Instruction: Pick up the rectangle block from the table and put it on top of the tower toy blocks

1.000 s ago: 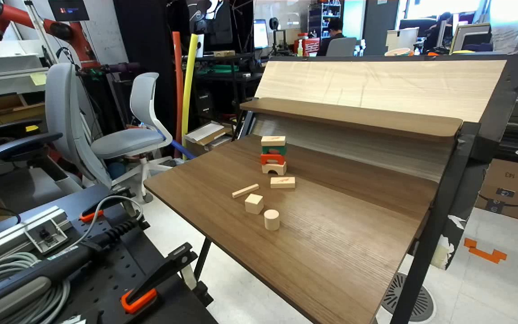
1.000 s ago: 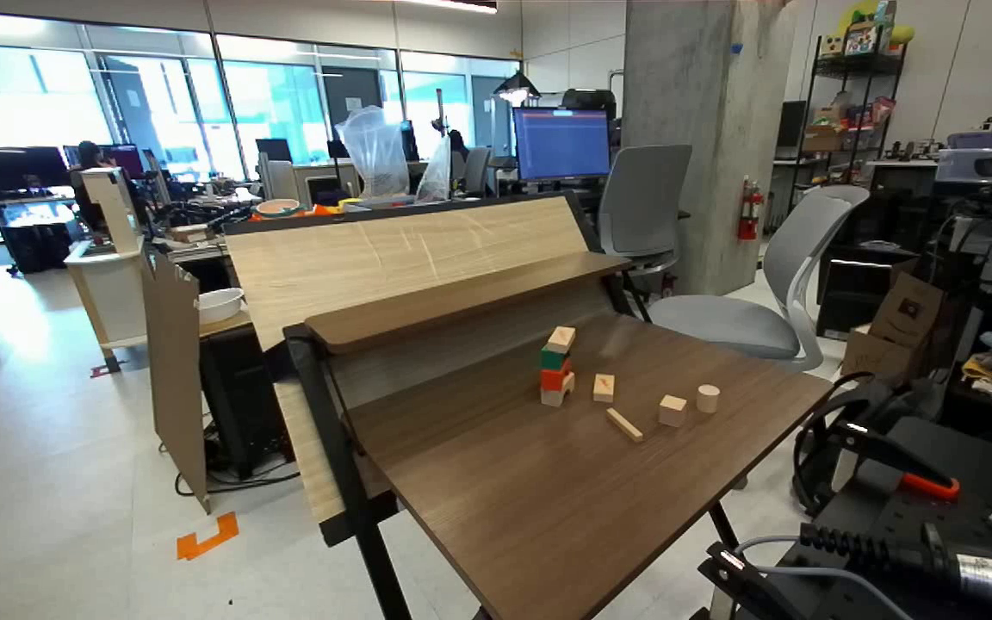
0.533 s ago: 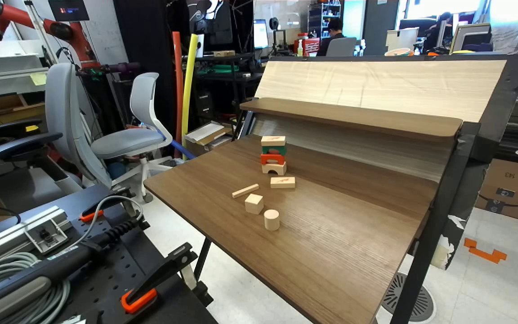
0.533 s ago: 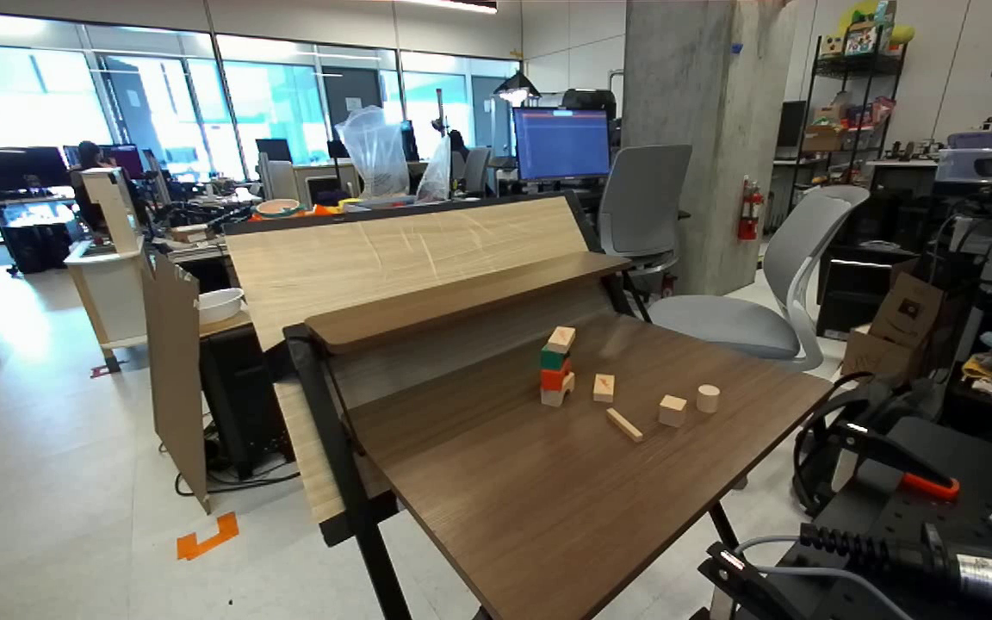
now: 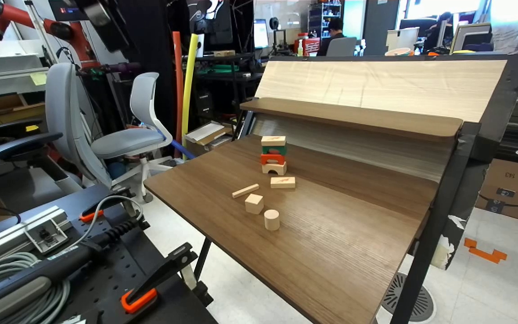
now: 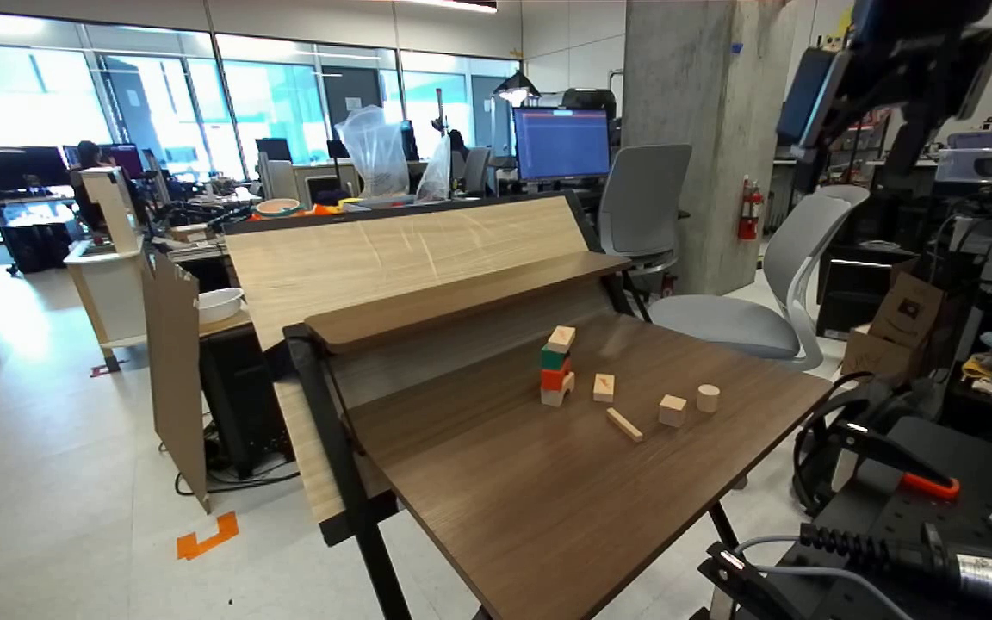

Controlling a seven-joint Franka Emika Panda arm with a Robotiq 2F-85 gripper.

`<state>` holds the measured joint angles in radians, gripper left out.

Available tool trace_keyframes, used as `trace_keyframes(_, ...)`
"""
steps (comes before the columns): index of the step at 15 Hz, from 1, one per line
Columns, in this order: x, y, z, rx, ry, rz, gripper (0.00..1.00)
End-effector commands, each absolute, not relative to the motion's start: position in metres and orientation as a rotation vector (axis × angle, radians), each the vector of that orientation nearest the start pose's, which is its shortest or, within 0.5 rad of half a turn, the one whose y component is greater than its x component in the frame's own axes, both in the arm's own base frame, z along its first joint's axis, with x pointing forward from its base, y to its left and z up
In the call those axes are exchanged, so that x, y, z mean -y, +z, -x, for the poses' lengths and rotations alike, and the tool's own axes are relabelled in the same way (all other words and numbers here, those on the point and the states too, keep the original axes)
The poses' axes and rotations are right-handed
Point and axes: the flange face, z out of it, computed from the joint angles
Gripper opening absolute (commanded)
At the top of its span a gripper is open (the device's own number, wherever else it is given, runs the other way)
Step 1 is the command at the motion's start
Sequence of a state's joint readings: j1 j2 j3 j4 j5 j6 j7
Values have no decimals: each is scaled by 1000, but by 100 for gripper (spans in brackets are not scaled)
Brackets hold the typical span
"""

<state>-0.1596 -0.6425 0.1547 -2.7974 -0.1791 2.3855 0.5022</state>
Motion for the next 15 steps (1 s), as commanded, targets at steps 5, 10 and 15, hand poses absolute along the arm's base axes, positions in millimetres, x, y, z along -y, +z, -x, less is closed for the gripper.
trace_keyframes(5,-21,333,-462,-1317,-384,2967,100)
trace_keyframes(10,-3,322,-531,-1735,-403,2752,100)
trace_keyframes(15,5,311,-554,-1891,-425,2686,100)
